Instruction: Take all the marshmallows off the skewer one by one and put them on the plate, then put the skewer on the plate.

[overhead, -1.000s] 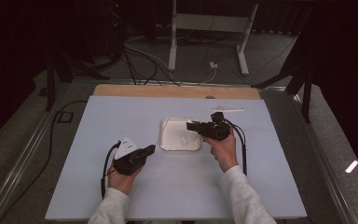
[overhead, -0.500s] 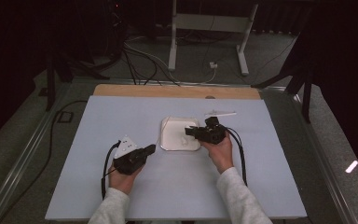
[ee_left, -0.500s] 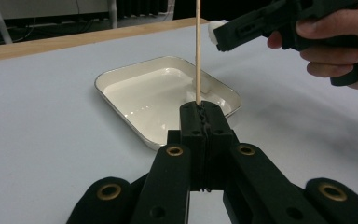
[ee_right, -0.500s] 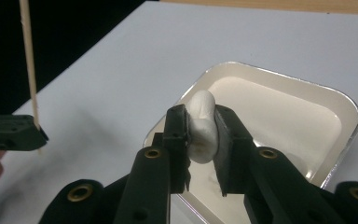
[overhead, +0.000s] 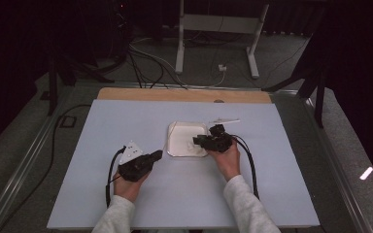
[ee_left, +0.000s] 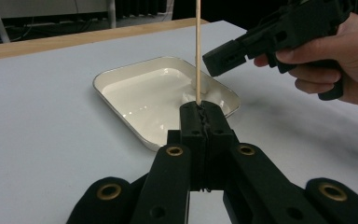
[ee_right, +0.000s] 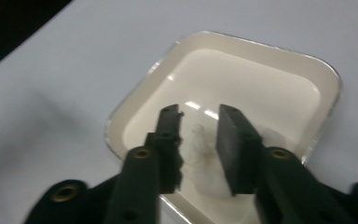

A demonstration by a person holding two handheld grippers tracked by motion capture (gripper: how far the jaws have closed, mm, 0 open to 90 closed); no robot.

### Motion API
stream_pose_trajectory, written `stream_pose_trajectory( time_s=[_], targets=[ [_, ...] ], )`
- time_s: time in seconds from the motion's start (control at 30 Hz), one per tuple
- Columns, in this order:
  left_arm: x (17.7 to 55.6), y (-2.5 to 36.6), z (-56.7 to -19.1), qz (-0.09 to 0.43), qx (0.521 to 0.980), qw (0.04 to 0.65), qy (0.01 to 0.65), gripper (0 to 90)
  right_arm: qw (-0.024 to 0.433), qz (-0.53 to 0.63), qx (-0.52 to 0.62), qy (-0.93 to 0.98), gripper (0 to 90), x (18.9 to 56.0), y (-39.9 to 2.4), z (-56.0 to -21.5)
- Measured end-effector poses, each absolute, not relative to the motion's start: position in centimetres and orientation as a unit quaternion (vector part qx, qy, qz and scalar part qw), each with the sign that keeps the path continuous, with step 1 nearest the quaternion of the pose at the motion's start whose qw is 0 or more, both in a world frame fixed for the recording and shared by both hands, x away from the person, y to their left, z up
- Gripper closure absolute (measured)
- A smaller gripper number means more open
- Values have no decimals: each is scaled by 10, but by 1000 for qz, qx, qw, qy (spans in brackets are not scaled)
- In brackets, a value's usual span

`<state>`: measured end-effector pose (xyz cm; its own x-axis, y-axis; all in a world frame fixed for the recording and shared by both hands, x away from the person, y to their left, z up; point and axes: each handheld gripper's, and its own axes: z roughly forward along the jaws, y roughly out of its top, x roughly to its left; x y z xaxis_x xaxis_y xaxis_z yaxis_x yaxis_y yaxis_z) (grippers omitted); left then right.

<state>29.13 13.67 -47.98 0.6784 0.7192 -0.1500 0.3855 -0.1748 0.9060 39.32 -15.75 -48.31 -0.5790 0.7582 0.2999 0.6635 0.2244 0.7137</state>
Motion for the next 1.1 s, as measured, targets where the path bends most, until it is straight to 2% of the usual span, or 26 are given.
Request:
stream_pose_trajectory(
  time_s=[0.07,0.2,0.27,0.37,0.63,1.1],
  targets=[
    [291,137,-480,159,750,526,368,900,53,420,463,779,458,395,-158,-485],
    [292,137,-480,158,747,529,371,900,21,438,461,771,333,396,-161,-486],
    [292,137,-480,159,746,528,372,900,40,443,457,770,228,393,-160,-483],
    [292,138,-480,157,744,530,375,900,46,453,447,770,144,389,-160,-478],
    [293,138,-480,156,741,533,377,900,69,474,426,768,44,378,-162,-466],
    [293,133,-478,157,741,527,385,900,97,486,407,767,27,358,-178,-464]
  ],
)
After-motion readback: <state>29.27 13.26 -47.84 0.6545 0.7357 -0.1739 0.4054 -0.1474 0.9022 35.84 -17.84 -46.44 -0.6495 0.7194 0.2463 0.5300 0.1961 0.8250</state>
